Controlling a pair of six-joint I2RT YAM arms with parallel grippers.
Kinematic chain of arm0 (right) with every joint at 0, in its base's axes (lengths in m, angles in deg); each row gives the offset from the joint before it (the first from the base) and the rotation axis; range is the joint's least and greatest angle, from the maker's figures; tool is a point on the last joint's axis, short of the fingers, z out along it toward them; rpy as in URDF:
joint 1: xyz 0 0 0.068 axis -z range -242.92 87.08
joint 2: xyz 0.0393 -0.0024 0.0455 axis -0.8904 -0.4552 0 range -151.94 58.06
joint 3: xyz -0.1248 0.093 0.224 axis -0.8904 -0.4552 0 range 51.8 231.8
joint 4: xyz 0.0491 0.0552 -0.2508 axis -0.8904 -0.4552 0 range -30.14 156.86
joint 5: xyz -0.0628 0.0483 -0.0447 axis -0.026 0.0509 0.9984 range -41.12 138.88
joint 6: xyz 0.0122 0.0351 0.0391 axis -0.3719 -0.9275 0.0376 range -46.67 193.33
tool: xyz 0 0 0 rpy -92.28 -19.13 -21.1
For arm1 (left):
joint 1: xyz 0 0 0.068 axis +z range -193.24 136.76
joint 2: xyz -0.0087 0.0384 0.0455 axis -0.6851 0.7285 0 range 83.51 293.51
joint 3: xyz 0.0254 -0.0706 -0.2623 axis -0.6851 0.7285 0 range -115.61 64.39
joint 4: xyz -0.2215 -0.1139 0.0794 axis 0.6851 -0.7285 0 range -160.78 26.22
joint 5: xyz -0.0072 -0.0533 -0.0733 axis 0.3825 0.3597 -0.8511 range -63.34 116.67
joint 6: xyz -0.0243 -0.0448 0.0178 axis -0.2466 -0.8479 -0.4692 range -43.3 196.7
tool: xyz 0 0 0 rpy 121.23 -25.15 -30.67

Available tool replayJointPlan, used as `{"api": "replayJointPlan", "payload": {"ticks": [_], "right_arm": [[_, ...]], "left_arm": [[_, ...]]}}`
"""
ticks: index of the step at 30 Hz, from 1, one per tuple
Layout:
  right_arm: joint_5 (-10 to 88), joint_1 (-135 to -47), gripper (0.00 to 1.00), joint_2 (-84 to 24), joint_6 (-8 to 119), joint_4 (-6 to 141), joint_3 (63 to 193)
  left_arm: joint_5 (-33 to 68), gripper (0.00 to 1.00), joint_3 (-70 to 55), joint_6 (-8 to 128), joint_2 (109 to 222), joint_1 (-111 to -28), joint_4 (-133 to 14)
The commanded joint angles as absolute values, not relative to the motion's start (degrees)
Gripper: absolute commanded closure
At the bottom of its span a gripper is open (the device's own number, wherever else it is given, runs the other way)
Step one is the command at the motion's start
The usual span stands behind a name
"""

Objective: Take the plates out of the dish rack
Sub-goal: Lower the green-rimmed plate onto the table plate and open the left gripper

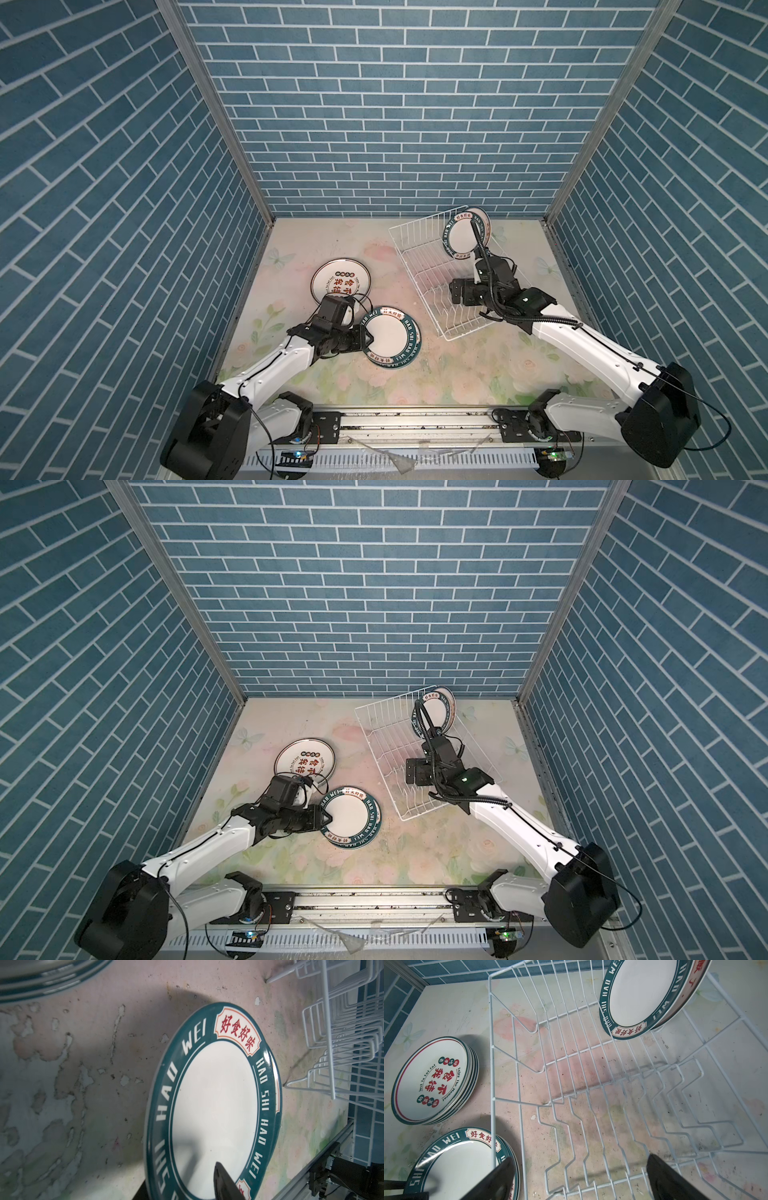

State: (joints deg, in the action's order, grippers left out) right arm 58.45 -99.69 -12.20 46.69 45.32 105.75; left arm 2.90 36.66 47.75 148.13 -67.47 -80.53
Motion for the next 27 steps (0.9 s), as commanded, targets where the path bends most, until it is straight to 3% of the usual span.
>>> {"api": "replayJointPlan", "payload": {"ticks": [1,20,22,25,27], "right_arm": [[57.7,-99.5,0.01,-12.5,47.8,45.0,107.6],[58.5,-99.5,0.01,-12.5,48.0,44.5,107.3],[59.2,-99.4,0.01,-12.5,48.2,44.3,107.5],[60.4,-99.4,0.01,-12.6,49.0,43.8,108.5],[62.6,-99.3,0.01,-12.7,50.0,43.3,109.6]], "left_arm": [[6.2,0.56,34.6,49.0,148.7,-68.8,-83.6],[19.5,0.50,29.4,49.9,149.6,-75.4,-92.5],[21.5,0.46,29.3,49.7,148.5,-75.5,-92.8],[25.2,0.22,28.8,49.9,146.9,-75.5,-93.5],[26.6,0.21,28.0,50.3,146.6,-75.5,-93.8]]}}
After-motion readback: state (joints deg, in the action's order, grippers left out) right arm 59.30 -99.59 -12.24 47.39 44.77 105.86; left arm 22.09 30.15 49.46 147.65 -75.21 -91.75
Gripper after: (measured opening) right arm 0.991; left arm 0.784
